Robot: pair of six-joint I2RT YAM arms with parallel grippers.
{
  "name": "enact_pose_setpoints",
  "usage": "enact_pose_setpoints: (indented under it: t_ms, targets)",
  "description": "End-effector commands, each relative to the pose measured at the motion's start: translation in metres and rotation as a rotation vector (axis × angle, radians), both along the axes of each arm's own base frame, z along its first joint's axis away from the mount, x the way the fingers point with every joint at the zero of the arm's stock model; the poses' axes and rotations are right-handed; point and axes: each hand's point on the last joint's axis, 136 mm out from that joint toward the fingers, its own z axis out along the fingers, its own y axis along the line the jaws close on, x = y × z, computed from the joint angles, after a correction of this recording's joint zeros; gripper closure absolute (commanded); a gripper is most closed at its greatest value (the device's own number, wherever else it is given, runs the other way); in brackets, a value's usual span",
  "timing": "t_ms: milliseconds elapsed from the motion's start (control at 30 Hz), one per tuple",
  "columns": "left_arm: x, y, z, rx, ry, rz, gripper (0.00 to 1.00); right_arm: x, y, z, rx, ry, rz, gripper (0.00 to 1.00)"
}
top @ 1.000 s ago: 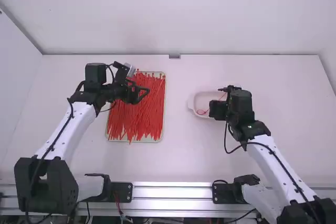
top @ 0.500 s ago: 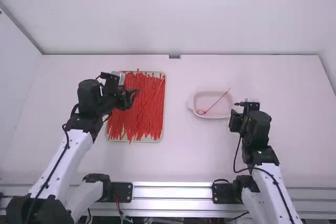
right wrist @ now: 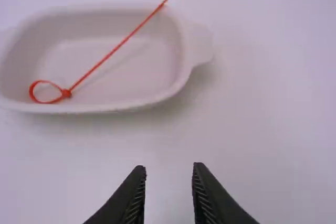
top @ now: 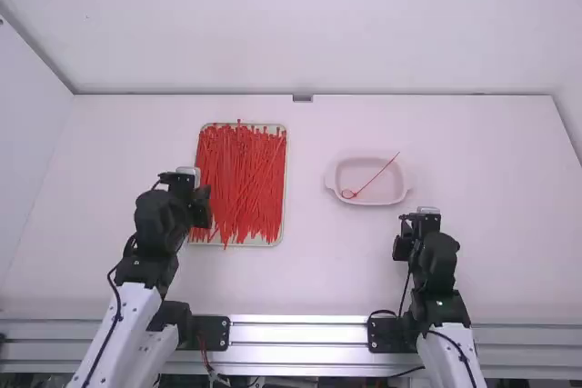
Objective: Fasten the cable tie
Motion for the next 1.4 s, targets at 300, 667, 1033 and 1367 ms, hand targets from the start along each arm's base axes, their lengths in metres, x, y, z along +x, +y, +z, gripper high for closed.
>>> enact_pose_setpoints:
  t_ms: [300,667,1033,1367]
  targets:
    - [-0.031,0.019,-0.050,0.051,-0.006,0.100,1.00,0.006,0.001,0.040,0.000,-0.191,0.003,0.98]
    - [-0.038,0.019,-0.054,0.046,-0.091,0.103,1.00,0.006,0.001,0.073,0.000,-0.334,0.003,1.00]
    - [-0.037,0.019,-0.022,0.039,-0.230,0.106,1.00,0.004,0.001,0.091,0.000,-0.415,0.003,1.00]
    - [-0.038,0.019,0.002,0.033,-0.338,0.108,1.00,0.004,0.001,0.091,0.000,-0.415,0.003,1.00]
